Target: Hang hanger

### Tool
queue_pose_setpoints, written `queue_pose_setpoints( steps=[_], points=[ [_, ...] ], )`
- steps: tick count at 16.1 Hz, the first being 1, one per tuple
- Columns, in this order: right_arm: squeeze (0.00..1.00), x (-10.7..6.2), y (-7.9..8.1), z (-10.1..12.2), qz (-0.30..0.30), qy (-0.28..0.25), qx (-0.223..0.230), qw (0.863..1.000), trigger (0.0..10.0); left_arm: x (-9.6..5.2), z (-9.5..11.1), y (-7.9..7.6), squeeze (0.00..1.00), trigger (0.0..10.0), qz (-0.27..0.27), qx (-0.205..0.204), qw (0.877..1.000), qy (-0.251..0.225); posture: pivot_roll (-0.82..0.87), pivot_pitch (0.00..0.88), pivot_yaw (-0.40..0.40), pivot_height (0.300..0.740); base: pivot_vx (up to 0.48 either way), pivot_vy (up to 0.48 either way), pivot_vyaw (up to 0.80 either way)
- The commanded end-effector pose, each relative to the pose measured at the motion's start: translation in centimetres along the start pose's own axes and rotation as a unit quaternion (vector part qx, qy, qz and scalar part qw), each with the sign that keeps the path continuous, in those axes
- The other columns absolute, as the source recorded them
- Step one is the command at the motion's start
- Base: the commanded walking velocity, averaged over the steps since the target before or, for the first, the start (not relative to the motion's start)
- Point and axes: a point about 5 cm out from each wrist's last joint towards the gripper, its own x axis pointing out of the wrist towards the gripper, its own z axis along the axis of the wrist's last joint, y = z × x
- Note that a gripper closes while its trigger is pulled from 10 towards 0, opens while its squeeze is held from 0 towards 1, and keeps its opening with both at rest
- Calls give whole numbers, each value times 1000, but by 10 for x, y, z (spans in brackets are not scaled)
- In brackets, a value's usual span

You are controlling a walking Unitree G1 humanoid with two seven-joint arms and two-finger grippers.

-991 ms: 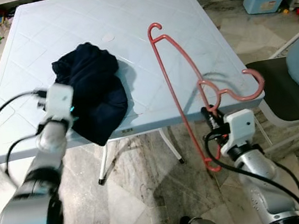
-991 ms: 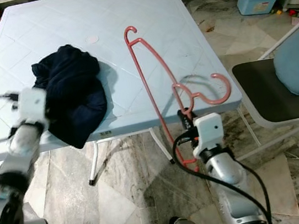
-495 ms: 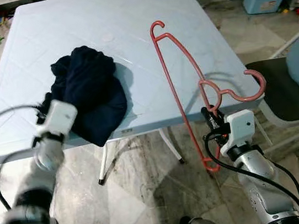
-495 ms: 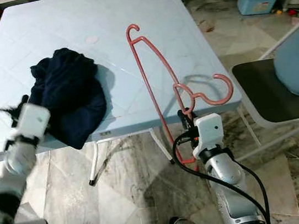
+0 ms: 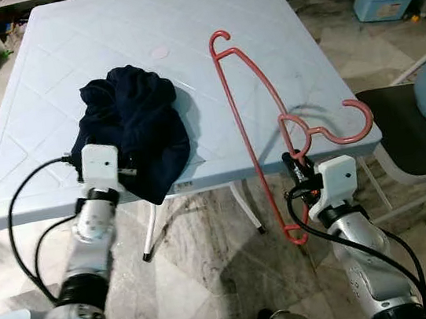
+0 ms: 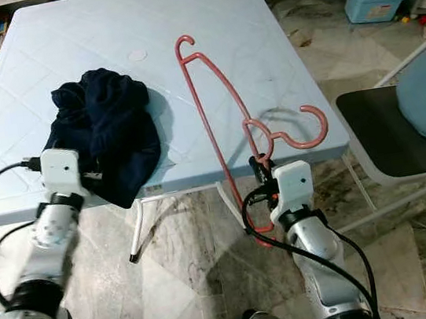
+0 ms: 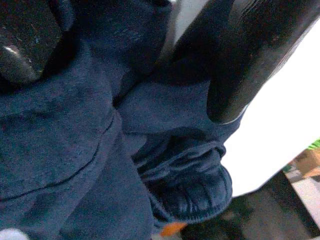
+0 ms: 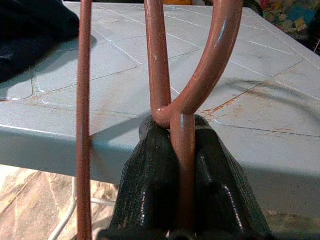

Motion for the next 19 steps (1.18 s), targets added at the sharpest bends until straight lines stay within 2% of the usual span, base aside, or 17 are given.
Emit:
queue_pose_setpoints(
  steps=[1,2,3,5,6,8,10,13,15,16,17,19],
  points=[
    [0,-1,2,-8,9,23,-1,1000,10000,-4,-8,-2,1000,10000,-29,1,999,24,-16,192,-8,740,0,0,0],
    [0,-1,3,-8,11,23,-2,1000,10000,-7,-9,-4,1000,10000,-47,18,999,20,-15,193,-3,740,0,0,0],
    [0,-1,3,-9,8,22,-1,1000,10000,-9,-7,-5,1000,10000,-40,13,999,9,-26,193,3,740,0,0,0],
    [0,-6,1,-10,-3,24,2,1000,10000,-17,-5,-15,1000,10000,-11,-3,1000,-14,-36,190,5,740,0,0,0],
    [0,-9,1,-12,-4,26,2,1000,10000,-23,-10,-21,1000,10000,8,-29,999,-12,-42,188,5,740,0,0,0],
    [0,-10,0,-13,-4,27,2,1000,10000,-28,-10,-26,1000,10000,35,-49,998,-18,-38,182,-1,740,0,0,0],
    [0,-6,-1,-12,-2,26,1,1000,10000,-28,-4,-32,1000,10000,60,-76,995,-26,-30,177,-8,740,0,0,0],
    [0,0,1,-9,11,22,-2,1000,10000,-26,10,-41,1000,10000,44,-83,994,-49,-15,175,-17,740,0,0,0],
    [0,2,0,-9,10,21,-3,1000,10000,-24,18,-42,1000,10000,31,-67,995,-68,-14,177,-15,740,0,0,0],
    [0,2,0,-9,9,20,-3,1000,10000,-25,28,-46,1000,10000,7,-57,994,-95,-15,178,-7,740,0,0,0],
    [0,1,1,-10,6,20,-2,1000,10000,-31,41,-58,1000,10000,-42,19,987,-155,-16,178,-5,740,0,0,0],
    [0,-2,2,-12,3,22,0,1000,10000,-37,39,-64,1000,10000,-54,29,986,-155,-22,176,6,740,0,0,0]
  ],
)
